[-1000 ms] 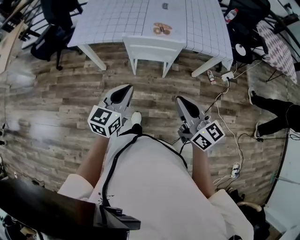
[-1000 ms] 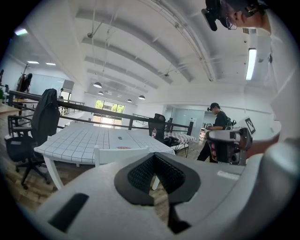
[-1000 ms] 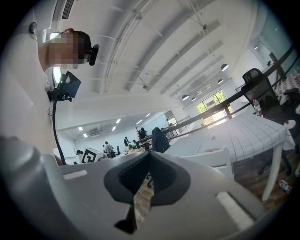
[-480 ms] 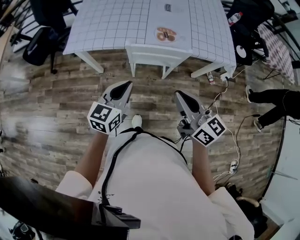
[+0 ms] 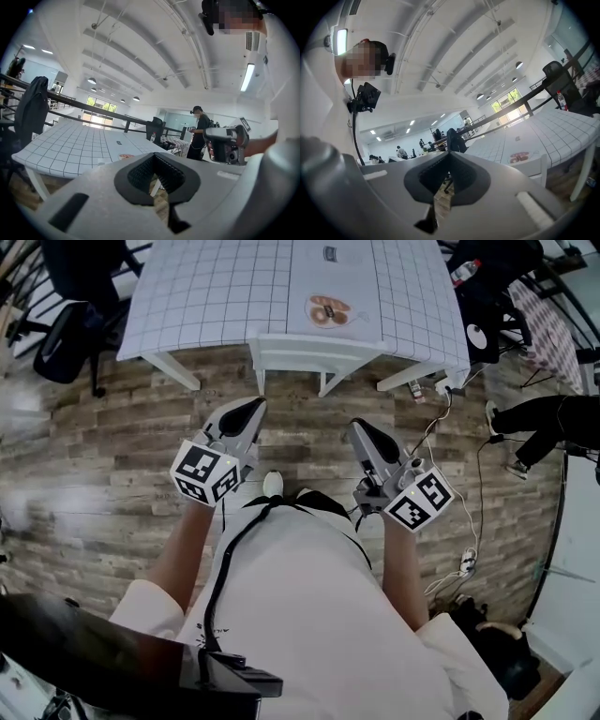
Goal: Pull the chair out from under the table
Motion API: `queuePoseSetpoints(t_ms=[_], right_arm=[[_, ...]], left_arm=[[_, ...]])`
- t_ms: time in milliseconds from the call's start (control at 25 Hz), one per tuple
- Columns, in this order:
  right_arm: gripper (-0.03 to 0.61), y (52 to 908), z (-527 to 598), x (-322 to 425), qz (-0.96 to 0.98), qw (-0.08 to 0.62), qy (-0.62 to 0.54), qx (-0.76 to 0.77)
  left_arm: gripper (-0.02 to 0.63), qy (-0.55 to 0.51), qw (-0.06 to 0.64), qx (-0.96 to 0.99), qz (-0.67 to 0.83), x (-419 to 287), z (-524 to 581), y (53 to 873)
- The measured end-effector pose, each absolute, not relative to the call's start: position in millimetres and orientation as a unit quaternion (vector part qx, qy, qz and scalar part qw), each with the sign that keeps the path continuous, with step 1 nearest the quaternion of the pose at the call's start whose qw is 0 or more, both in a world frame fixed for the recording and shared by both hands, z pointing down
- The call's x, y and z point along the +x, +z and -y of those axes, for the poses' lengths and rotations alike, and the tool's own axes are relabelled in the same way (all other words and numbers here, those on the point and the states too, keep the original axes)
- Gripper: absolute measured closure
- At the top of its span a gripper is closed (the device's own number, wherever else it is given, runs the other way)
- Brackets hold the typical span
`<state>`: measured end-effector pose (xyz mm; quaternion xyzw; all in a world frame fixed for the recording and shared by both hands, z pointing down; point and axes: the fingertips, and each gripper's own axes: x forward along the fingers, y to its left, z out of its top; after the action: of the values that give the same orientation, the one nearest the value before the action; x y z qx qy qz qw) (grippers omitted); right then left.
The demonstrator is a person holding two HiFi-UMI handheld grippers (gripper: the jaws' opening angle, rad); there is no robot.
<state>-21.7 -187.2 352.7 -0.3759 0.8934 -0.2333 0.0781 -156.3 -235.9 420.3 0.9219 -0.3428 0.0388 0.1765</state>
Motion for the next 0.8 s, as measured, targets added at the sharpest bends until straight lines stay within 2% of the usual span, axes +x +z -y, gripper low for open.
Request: queuePoseSetpoints(t_ms=[240, 440, 800], right_arm=[[0.572, 357, 191, -10, -0.890, 0.078, -0.236, -0.384], [0.572, 356, 206, -7, -0.898, 0.074, -0.225, -0.372], [0.572, 389, 266, 47, -0.915, -0.052, -0.162, -0.366]], left_arm=[[0.607, 0.035, 0.185, 0.917, 0.353, -159, 237, 427], [0.606, 0.061, 0.165, 0.916, 0.361, -163, 246, 432], [0.606, 0.129, 0.138, 0.902, 0.389, -153, 303, 459]])
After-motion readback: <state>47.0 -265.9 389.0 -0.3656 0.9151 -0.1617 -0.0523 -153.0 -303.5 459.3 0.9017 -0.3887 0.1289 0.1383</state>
